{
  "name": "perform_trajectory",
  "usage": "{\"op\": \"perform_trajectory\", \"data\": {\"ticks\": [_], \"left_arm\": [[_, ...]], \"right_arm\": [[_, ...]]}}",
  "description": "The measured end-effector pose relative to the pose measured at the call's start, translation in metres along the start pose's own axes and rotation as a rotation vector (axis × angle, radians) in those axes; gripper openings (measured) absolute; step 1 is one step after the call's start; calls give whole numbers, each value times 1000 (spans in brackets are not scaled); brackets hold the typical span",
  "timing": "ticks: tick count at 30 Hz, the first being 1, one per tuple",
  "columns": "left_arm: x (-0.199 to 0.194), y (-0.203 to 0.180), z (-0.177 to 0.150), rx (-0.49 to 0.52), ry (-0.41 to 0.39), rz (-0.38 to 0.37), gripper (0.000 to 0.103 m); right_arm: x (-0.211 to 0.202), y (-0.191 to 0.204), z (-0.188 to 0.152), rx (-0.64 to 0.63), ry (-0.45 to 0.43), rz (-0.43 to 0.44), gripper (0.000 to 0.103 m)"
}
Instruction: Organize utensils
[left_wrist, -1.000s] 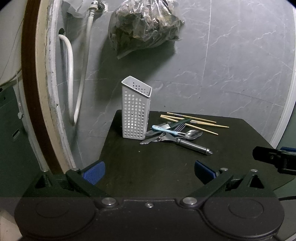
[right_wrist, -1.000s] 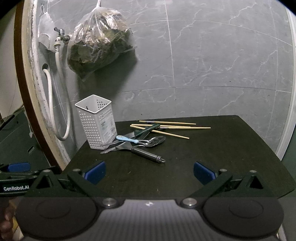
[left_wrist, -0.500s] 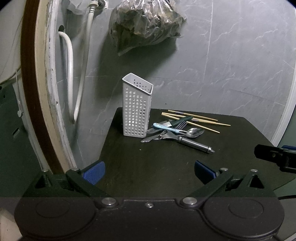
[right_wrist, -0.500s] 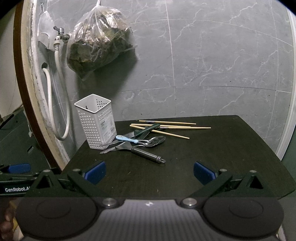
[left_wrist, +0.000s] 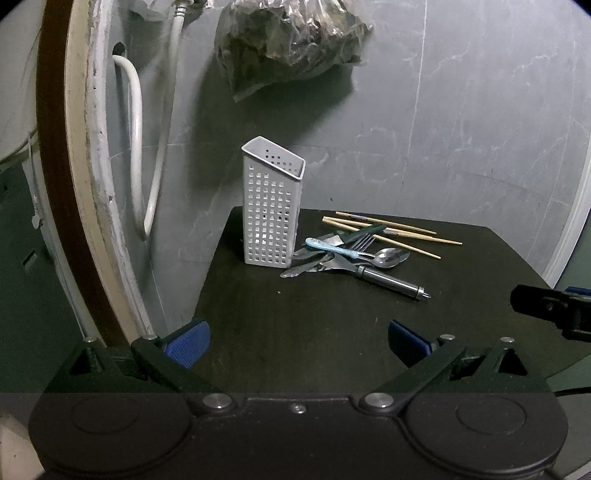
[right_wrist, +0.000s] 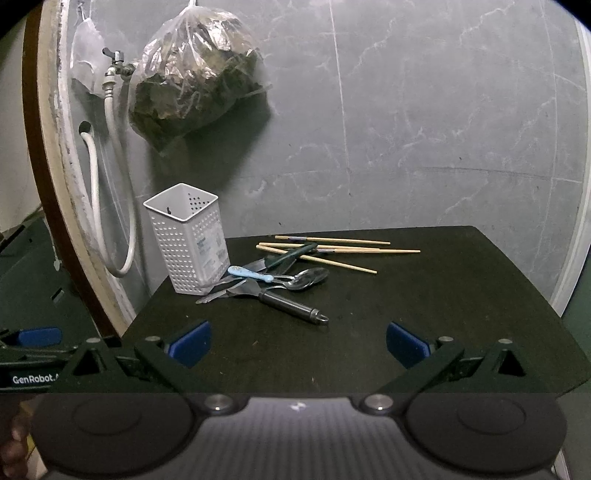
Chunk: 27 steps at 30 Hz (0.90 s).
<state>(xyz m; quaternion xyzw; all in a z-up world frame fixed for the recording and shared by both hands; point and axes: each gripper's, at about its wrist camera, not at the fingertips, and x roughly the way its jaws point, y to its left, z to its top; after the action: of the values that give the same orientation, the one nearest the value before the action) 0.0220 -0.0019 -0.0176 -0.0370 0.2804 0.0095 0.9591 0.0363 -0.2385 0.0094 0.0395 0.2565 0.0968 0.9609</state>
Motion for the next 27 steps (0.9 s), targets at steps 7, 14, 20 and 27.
{"op": "perform_trajectory", "data": {"ticks": [7, 14, 20, 27], "left_arm": [[7, -1, 1, 8, 21, 6, 102], [12, -2, -1, 20, 39, 19, 102], [21, -5, 0, 19, 52, 18, 102], [39, -12, 3, 28, 58, 24, 102]], "right_arm": [[2, 1, 0, -5, 10, 0, 103], [7, 1, -2, -6, 39, -2, 103], [11, -1, 0, -16, 53, -13, 103], [25, -13, 7, -6, 76, -30, 103]]}}
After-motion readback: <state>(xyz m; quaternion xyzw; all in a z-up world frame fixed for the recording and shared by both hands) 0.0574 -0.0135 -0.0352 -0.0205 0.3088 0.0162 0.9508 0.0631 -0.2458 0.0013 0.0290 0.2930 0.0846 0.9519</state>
